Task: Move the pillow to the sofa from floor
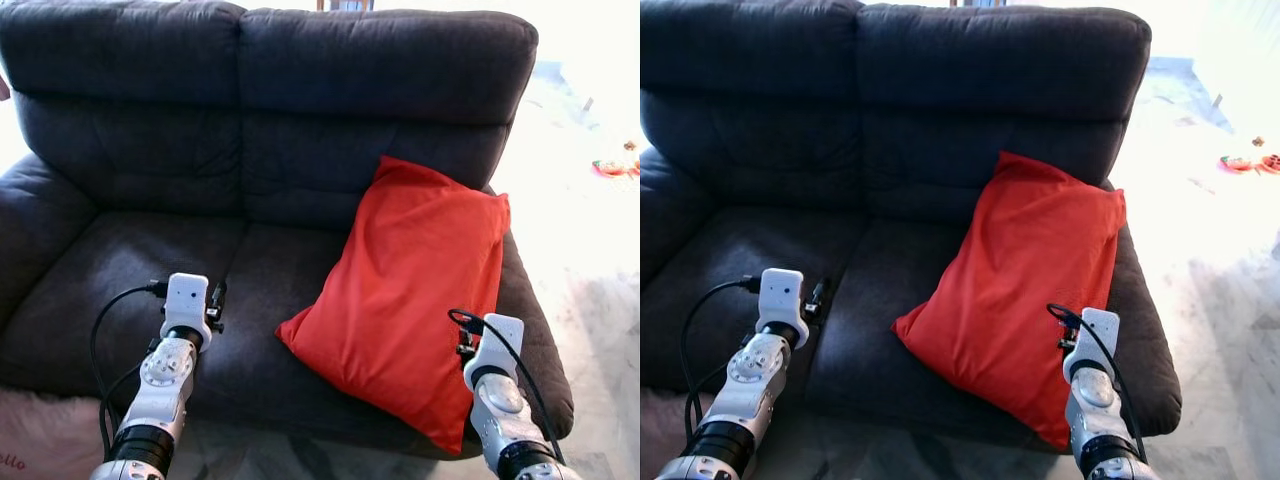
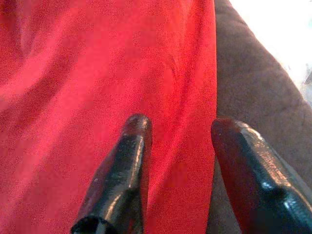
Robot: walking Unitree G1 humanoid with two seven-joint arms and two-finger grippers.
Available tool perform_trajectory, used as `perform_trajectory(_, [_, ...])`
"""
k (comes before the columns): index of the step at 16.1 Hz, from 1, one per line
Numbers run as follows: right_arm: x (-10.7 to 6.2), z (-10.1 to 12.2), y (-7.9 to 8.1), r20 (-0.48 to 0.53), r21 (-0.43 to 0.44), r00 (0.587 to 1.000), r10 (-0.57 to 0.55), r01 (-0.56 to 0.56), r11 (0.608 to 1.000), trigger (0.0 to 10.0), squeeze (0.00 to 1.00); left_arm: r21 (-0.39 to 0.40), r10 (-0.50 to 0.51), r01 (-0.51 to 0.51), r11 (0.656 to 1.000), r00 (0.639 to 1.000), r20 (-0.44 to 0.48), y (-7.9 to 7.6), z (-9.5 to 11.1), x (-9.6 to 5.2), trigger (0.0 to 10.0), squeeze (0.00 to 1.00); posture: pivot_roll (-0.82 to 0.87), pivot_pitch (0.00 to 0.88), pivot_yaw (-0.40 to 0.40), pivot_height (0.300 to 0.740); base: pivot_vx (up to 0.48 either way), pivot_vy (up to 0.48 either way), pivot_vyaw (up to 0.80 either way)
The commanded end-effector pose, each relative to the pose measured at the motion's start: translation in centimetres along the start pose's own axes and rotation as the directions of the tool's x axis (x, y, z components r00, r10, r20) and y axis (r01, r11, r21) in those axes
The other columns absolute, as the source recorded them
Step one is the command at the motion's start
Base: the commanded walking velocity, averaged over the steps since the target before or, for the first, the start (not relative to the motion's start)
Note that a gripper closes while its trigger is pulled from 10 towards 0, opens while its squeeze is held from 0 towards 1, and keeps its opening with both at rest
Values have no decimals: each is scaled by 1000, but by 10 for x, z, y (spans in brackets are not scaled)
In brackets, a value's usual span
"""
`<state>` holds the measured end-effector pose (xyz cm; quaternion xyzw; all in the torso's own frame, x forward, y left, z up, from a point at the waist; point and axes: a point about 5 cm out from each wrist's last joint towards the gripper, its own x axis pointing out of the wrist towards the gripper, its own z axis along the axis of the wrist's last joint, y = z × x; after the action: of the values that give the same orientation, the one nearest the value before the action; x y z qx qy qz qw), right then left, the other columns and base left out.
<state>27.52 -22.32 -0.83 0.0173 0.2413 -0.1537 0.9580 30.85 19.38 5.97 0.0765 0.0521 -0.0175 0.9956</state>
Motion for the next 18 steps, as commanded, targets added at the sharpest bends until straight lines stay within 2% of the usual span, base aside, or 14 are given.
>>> perform_trajectory(1, [1, -1, 4, -15, 1, 1000, 15, -15, 1000, 10000, 1000, 5, -17, 18, 1000, 1000, -16, -1, -1, 1, 10000, 0, 74, 50, -13, 740, 0, 0, 0])
perform_trajectory(5, [3, 3, 6, -30, -43, 1000, 6, -7, 999, 10000, 1000, 1, -26, 26, 1000, 999, -21, -2, -2, 1, 10000, 0, 76, 51, -8, 740, 0, 0, 0])
perform_trajectory(6, [4, 6, 7, -20, -45, 1000, 11, -12, 999, 10000, 361, -1, -28, 28, 1000, 999, -24, -2, -2, 1, 10000, 0, 76, 50, -7, 740, 0, 0, 0])
perform_trajectory(7, [5, 9, 9, -3, -31, 1000, 25, -25, 999, 10000, 0, -1, -30, 30, 1000, 999, -27, -2, -3, 1, 10000, 0, 77, 50, -7, 740, 0, 0, 0])
perform_trajectory(11, [5, 13, 12, 27, -29, 998, 51, -50, 998, 10000, 0, -37, -18, 16, 999, 998, -54, -3, -8, 0, 10000, 0, 71, 50, -7, 740, 0, 84, 0])
perform_trajectory(15, [5, 15, 8, 45, -30, 999, 26, -25, 999, 10000, 0, -26, -17, 15, 1000, 998, -54, -3, -9, 0, 10000, 0, 71, 51, -11, 740, 0, 448, 0])
perform_trajectory(18, [5, 17, 8, 53, -7, 998, 19, -19, 1000, 10000, 0, -15, -18, 17, 1000, 999, -51, -2, -9, 0, 10000, 0, 75, 52, -12, 740, 0, 0, 0])
